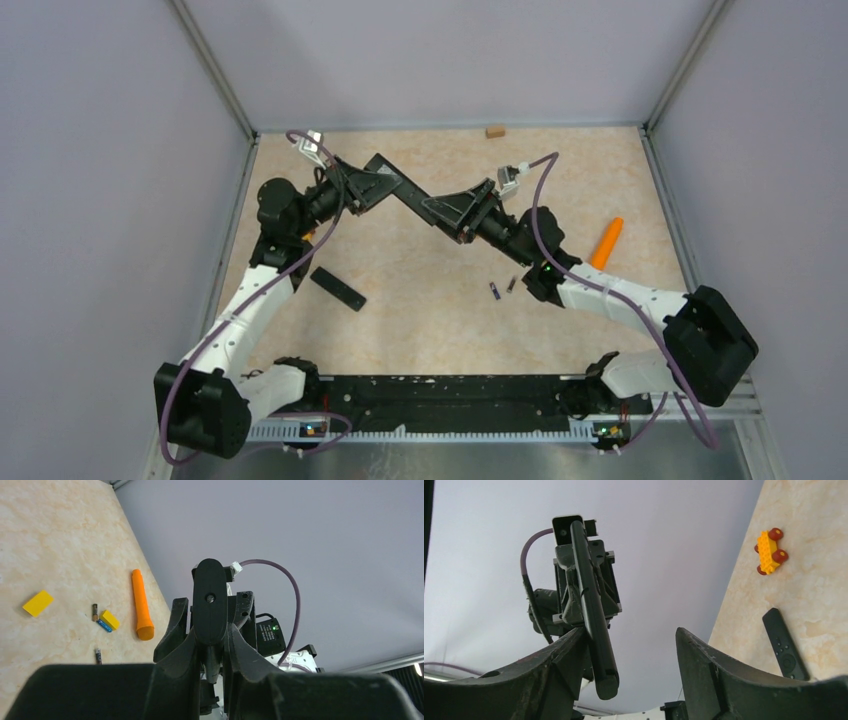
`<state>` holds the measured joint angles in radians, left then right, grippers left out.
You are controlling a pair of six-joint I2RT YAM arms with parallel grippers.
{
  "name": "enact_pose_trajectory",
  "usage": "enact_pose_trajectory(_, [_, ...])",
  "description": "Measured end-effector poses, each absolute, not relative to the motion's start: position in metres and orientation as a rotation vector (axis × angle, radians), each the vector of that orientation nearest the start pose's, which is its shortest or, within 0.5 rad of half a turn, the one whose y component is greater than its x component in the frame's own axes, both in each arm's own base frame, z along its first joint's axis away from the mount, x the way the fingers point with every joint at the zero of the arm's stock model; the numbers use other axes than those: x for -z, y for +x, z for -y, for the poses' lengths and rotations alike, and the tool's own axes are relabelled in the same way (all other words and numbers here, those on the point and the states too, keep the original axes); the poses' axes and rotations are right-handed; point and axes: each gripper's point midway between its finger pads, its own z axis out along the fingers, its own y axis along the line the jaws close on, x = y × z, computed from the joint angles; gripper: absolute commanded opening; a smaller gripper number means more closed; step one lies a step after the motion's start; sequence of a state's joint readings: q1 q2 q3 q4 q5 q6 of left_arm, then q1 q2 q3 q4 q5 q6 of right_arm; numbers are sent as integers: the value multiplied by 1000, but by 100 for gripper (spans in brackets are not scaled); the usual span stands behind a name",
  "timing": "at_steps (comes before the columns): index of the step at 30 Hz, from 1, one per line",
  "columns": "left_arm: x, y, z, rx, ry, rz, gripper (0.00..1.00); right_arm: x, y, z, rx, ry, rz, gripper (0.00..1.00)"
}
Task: Load the batteries into the remote control
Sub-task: Remove the battery cover from the remote control.
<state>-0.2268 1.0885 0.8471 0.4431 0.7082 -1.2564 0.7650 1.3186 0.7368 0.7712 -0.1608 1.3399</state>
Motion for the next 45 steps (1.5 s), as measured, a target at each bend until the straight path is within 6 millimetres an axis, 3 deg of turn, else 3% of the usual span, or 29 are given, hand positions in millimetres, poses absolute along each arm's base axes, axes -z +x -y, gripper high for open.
enact_pose_trajectory(6, [-357,298,210,1577,-153,-1670,0,-297,269,-347,-1739,370,-1755,84])
enact_pose_trajectory(9, [-349,301,209,1540,-160,-1693,0,-287,271,-347,-1693,383,-1819,84])
enact_pose_trajectory(14, [-341,303,208,1507,-156,-1718,0,-281,269,-347,-1680,382,-1851,77])
enact_pose_trajectory(17, [-339,304,208,1494,-154,-1722,0,-279,267,-348,-1678,378,-1874,60])
enact_pose_trajectory(21, [-335,305,207,1479,-154,-1735,0,-283,267,-351,-1672,379,-1907,50])
enact_pose_trajectory(26, [-330,305,206,1463,-158,-1751,0,-288,266,-352,-1669,376,-1929,45])
enact_pose_trajectory(33, [-322,308,204,1415,-146,-1768,0,-280,262,-353,-1666,397,-1989,44])
enact_pose_trajectory(45, [-308,312,196,1298,-128,-1796,0,-268,257,-355,-1672,430,-2059,34])
